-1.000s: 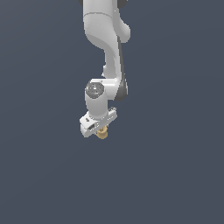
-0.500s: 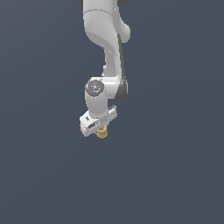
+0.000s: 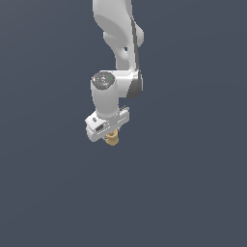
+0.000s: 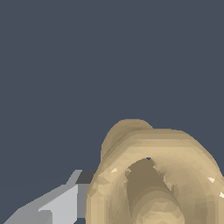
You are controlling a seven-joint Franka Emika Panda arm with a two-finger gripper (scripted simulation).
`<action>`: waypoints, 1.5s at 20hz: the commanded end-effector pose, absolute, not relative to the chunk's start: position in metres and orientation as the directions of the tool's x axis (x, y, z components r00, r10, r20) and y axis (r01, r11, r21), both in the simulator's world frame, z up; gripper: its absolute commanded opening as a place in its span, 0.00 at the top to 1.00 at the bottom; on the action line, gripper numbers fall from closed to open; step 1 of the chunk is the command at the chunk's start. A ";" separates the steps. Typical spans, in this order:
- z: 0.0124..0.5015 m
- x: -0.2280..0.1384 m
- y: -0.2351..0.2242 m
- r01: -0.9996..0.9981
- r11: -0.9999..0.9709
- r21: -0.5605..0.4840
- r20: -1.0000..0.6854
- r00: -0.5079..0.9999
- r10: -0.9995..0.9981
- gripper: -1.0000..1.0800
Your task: Pick up the object and move it to a goal position.
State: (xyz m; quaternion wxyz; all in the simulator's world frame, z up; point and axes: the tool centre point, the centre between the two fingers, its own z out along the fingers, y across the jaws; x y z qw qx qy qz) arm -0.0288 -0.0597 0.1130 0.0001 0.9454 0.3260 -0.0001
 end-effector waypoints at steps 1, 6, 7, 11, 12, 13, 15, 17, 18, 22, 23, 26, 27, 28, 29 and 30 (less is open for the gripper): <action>0.135 -0.034 -0.059 0.616 -0.787 0.001 0.000 0.787 0.616 1.00; 0.186 -0.045 -0.058 0.617 -0.787 0.001 0.000 0.787 0.617 1.00; 0.198 -0.048 -0.057 0.617 -0.787 0.001 0.000 0.787 0.617 1.00; 0.245 -0.058 -0.056 0.617 -0.787 0.000 0.000 0.787 0.617 1.00; 0.256 -0.060 -0.056 0.617 -0.787 0.000 0.000 0.787 0.617 1.00; 0.268 -0.063 -0.055 0.617 -0.787 0.000 0.000 0.787 0.617 1.00; 0.290 -0.067 -0.055 0.617 -0.787 0.000 0.001 0.787 0.617 1.00; 0.310 -0.071 -0.054 0.617 -0.787 0.000 0.001 0.787 0.617 1.00; 0.320 -0.073 -0.054 0.617 -0.787 0.000 0.001 0.787 0.617 1.00; 0.354 -0.080 -0.053 0.617 -0.787 0.000 0.001 0.787 0.617 1.00; 0.361 -0.081 -0.054 0.617 -0.787 0.000 0.001 0.787 0.617 1.00; 0.380 -0.084 -0.053 0.617 -0.787 0.000 0.001 0.787 0.617 1.00; 0.385 -0.084 -0.053 0.617 -0.787 0.000 0.001 0.787 0.617 1.00; 0.389 -0.085 -0.053 0.617 -0.787 0.000 0.000 0.787 0.617 1.00; 0.393 -0.086 -0.053 0.617 -0.787 0.000 0.000 0.787 0.617 1.00; 0.397 -0.086 -0.053 0.617 -0.787 0.000 0.000 0.787 0.617 1.00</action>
